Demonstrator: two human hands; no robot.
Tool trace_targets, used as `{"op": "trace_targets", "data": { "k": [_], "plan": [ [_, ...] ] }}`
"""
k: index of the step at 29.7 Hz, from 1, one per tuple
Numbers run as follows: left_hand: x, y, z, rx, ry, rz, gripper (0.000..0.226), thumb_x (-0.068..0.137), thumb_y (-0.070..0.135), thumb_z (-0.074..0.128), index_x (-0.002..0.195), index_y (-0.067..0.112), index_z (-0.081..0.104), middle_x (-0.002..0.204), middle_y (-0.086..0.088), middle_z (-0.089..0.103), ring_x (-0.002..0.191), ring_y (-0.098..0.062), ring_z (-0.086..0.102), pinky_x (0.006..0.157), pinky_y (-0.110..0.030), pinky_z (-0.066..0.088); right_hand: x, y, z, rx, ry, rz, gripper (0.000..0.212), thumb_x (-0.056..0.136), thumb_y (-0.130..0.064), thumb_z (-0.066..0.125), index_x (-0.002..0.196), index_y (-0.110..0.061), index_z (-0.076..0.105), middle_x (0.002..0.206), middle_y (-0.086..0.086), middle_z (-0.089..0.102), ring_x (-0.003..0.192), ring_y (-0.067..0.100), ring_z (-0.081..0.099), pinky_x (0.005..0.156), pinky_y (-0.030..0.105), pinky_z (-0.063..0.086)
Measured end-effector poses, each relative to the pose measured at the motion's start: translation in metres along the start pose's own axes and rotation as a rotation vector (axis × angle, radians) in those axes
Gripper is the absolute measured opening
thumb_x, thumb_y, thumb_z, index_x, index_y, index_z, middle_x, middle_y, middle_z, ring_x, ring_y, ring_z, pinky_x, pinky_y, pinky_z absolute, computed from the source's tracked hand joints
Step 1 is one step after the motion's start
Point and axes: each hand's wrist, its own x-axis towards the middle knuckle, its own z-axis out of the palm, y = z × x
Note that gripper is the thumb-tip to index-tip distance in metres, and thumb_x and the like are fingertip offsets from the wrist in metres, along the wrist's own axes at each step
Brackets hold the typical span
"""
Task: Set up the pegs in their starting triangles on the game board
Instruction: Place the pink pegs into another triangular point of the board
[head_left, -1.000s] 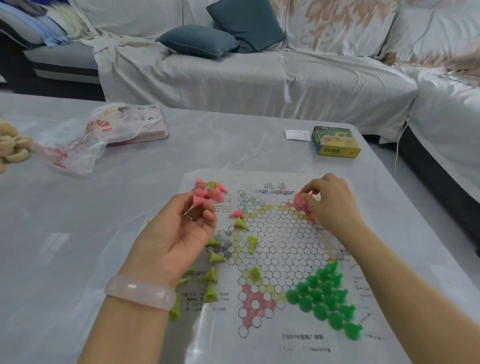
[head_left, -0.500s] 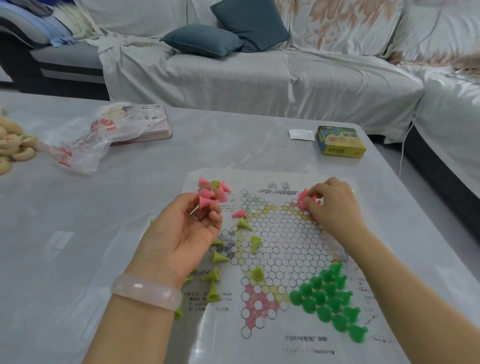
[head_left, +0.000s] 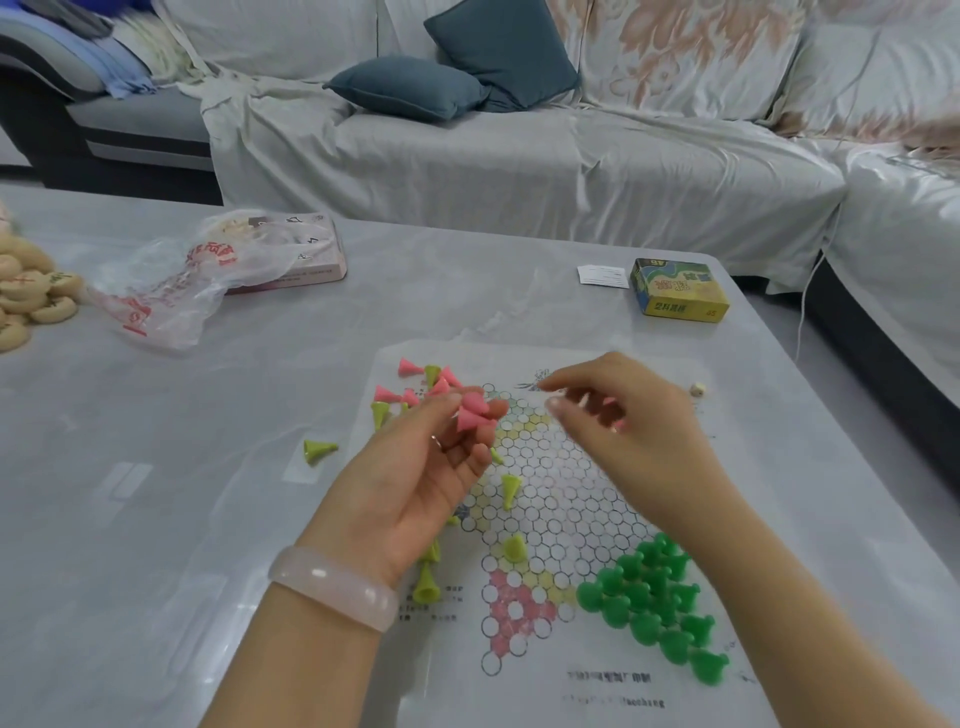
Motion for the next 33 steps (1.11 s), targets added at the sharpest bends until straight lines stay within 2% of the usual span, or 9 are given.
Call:
{"op": "trace_targets", "data": {
  "k": [4,10,14,18,21,23,25,28,33],
  "plan": [
    [-0.003,-0.006,0.006,0.036,-0.050,0.001,0.017,0.087,0.009,0.050,0.075,0.001,0.061,0.064,-0.006,0.062,0.051,-0.008,0.055,0.048,-0.016,0.050,-0.005,-0.010,0.012,0.038,-0.018,-0.164,0.015,0.081,-0.024,0.063,0.094,-0.028,0.068,0.081,-0.012,0.058,0.076,0.003,0.053,0.068,0.015,0.044],
    [-0.003,-0.007,0.006,0.082,-0.062,0.011,0.020,0.088,0.008,0.050,0.079,0.001,0.066,0.084,-0.015,0.066,0.053,-0.008,0.056,0.049,-0.017,0.050,-0.008,-0.001,0.013,0.043,0.036,-0.226,0.016,0.079,-0.034,0.060,0.091,-0.028,0.068,0.079,-0.014,0.057,0.077,-0.002,0.048,0.069,0.009,0.038],
    [-0.002,-0.009,0.009,0.142,-0.018,0.038,0.017,0.090,0.006,0.047,0.089,0.003,0.064,0.075,-0.010,0.065,0.053,-0.008,0.057,0.050,-0.016,0.051,-0.006,0.000,0.019,0.032,0.047,-0.215,0.018,0.079,-0.037,0.056,0.086,-0.027,0.069,0.077,-0.014,0.057,0.075,-0.002,0.048,0.067,0.011,0.038],
    [-0.002,-0.006,0.009,0.203,0.046,0.083,0.019,0.090,-0.001,0.045,0.092,0.006,0.062,0.084,-0.013,0.069,0.057,-0.012,0.059,0.053,-0.017,0.053,0.004,0.008,-0.001,0.120,0.144,-0.022,0.011,0.079,-0.032,0.055,0.074,-0.042,0.056,0.082,-0.016,0.057,0.072,0.002,0.054,0.065,0.017,0.046],
    [-0.002,-0.003,0.008,0.209,0.094,0.121,0.021,0.087,-0.006,0.045,0.092,0.006,0.062,0.087,-0.011,0.067,0.066,-0.015,0.061,0.055,-0.018,0.054,0.008,0.043,-0.022,0.084,0.306,0.185,0.020,0.084,-0.024,0.058,0.071,-0.039,0.057,0.087,-0.010,0.058,0.077,0.007,0.054,0.076,0.027,0.047],
    [-0.002,-0.002,0.006,0.221,0.099,0.136,0.021,0.088,-0.005,0.046,0.092,0.007,0.063,0.086,-0.009,0.066,0.070,-0.015,0.062,0.057,-0.018,0.055,0.007,0.062,-0.022,-0.054,0.268,0.298,0.013,0.086,-0.024,0.058,0.074,-0.030,0.061,0.095,-0.004,0.055,0.087,0.013,0.051,0.083,0.033,0.043],
    [-0.002,-0.003,0.005,0.234,0.096,0.141,0.020,0.087,-0.004,0.048,0.093,0.008,0.063,0.086,-0.008,0.065,0.071,-0.014,0.063,0.059,-0.019,0.055,0.006,0.072,-0.014,-0.196,0.165,0.306,0.007,0.086,-0.024,0.058,0.082,-0.023,0.064,0.099,-0.005,0.048,0.098,0.013,0.044,0.083,0.027,0.033],
    [-0.003,-0.003,0.004,0.224,0.095,0.144,0.019,0.087,-0.003,0.049,0.092,0.007,0.063,0.084,-0.008,0.066,0.070,-0.014,0.062,0.059,-0.019,0.055,0.007,0.073,-0.005,-0.282,0.091,0.264,0.009,0.086,-0.020,0.057,0.084,-0.017,0.065,0.101,-0.009,0.040,0.102,0.008,0.030,0.081,0.018,0.021],
    [-0.005,-0.001,0.001,0.244,0.090,0.167,0.020,0.087,-0.005,0.048,0.095,0.005,0.063,0.085,-0.007,0.065,0.070,-0.013,0.062,0.063,-0.019,0.056,0.009,0.080,-0.002,-0.344,0.098,0.288,0.013,0.086,-0.019,0.056,0.090,-0.013,0.067,0.115,-0.001,0.047,0.117,0.018,0.033,0.083,0.021,0.022]
  ]
}}
